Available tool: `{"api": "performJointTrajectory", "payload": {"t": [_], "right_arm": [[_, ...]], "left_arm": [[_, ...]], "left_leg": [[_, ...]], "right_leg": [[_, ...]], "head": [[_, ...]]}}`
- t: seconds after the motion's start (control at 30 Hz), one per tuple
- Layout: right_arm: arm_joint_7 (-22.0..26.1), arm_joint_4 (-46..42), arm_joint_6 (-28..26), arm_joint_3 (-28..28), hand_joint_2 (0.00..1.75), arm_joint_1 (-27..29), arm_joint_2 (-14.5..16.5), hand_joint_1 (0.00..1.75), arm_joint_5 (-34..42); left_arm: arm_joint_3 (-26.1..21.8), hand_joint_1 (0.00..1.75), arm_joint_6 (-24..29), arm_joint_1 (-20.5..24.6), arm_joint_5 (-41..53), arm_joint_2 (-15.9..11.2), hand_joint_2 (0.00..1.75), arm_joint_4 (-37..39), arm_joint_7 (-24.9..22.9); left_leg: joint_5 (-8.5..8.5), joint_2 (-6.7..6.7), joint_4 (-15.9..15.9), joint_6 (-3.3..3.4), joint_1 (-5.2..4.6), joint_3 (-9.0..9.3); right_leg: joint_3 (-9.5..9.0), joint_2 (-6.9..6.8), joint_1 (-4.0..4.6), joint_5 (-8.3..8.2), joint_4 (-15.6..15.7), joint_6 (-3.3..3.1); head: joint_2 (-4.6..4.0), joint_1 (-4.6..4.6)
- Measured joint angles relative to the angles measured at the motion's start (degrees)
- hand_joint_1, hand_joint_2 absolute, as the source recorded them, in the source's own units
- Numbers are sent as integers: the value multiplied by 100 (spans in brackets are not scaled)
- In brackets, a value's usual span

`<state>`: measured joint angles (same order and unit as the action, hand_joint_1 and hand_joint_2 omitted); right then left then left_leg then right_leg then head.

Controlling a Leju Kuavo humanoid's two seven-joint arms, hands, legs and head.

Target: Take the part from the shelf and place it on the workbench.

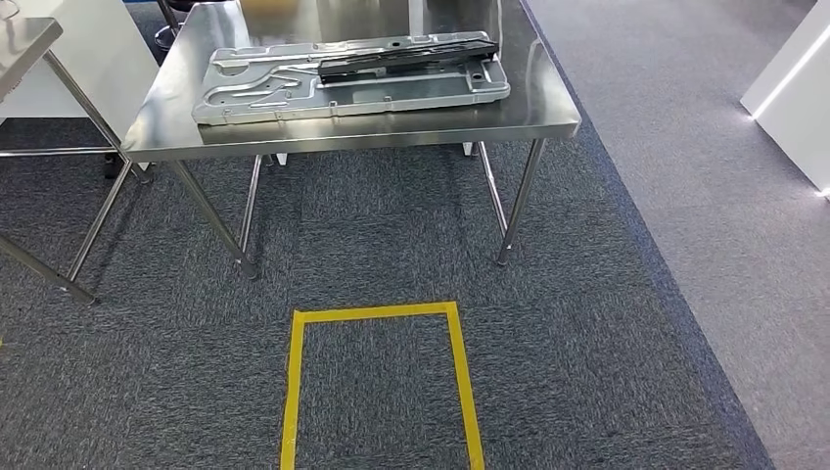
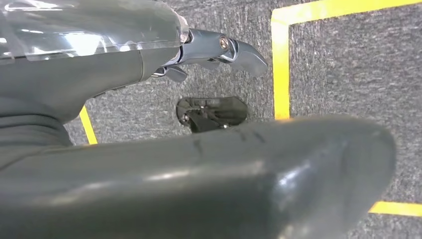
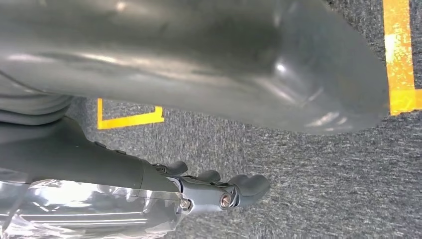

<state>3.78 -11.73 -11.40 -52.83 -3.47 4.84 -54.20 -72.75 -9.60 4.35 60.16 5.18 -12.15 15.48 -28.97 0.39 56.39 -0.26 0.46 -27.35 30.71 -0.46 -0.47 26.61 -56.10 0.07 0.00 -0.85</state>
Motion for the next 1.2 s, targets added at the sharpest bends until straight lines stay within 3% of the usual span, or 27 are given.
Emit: {"api": "performJointTrajectory", "payload": {"t": [0.1,0.13,0.17,0.23,0.27,0.3,0.33,0.37,0.43,0.47,0.53,0.67,0.93,1.07,1.13,1.17,1.2], "right_arm": [[73,1,132,-2,0,-5,4,0,63],[108,1,224,-8,0,-6,5,0,111],[132,1,330,-20,0,-6,6,0,167],[128,2,518,-65,0,-3,7,0,264],[108,3,590,-91,44,0,10,0,297],[77,5,638,-116,87,5,13,0,322],[46,7,662,-139,131,9,15,0,340],[17,8,668,-158,175,13,15,0,353],[-25,8,640,-188,175,12,7,0,369],[-30,8,624,-203,175,10,2,0,373],[-26,7,593,-240,175,9,-7,0,379],[-64,8,522,-290,175,22,-9,0,381],[-147,8,524,-328,175,7,-18,0,366],[-144,8,527,-329,0,8,-18,0,364],[-97,8,546,-331,0,8,-18,0,366],[-76,8,556,-333,44,7,-18,0,368],[-64,8,561,-334,58,8,-18,0,370]], "left_arm": [[-2,0,50,-4,-3,3,0,0,-83],[-2,0,60,-2,-4,6,0,0,-106],[-2,0,64,0,-4,9,0,0,-122],[-4,0,61,0,-3,12,0,0,-137],[-5,0,58,-3,-1,11,0,0,-143],[-7,0,53,-6,3,12,0,0,-148],[-8,0,44,-7,11,13,0,0,-152],[-8,0,33,-8,20,15,0,0,-155],[-8,0,6,-6,41,26,0,0,-158],[-8,0,-5,-1,45,34,0,0,-161],[-8,0,-15,7,42,44,0,0,-172],[-22,0,-13,12,6,44,0,0,-222],[-89,0,-9,10,-18,46,0,0,-260],[-108,0,3,11,-75,46,175,0,-273],[-126,0,8,9,-103,46,175,0,-263],[-132,0,10,7,-110,46,175,0,-259],[-133,0,11,7,-109,46,175,0,-256]], "left_leg": [[17,2,-76,115,-4,-39],[48,7,-90,159,6,-56],[82,12,-110,204,16,-76],[130,21,-116,259,5,-139],[147,23,-110,269,-8,-173],[161,24,-103,273,-20,-199],[170,24,-93,273,-30,-218],[175,23,-82,270,-36,-226],[174,22,-57,256,-47,-226],[171,20,-37,236,-58,-235],[166,22,-1,190,-78,-267],[185,24,1,199,-83,-289],[229,23,-33,118,-70,-295],[231,23,-34,113,-70,-299],[231,23,-33,112,-71,-301],[231,23,-33,113,-71,-301],[231,23,-32,113,-71,-302]], "right_leg": [[31,6,5,-34,-25,106],[70,12,2,29,-100,134],[158,21,-1,169,-289,154],[477,34,-15,595,-993,177],[644,36,-23,770,-1379,187],[741,36,-29,845,-1627,194],[727,35,-32,801,-1654,192],[596,35,-32,655,-1447,181],[147,34,-19,290,-633,124],[-21,33,-5,183,-295,95],[-132,35,17,135,-3,61],[-108,39,28,109,18,55],[-78,37,40,98,-5,10],[-76,37,38,97,-10,9],[-75,37,35,97,-10,10],[-75,37,32,97,-10,10],[-75,37,30,97,-10,10]], "head": [[0,0],[0,1],[0,1],[0,1],[0,0],[0,0],[0,0],[0,0],[0,0],[0,0],[0,0],[0,0],[0,0],[0,0],[0,0],[0,0],[0,0]]}}
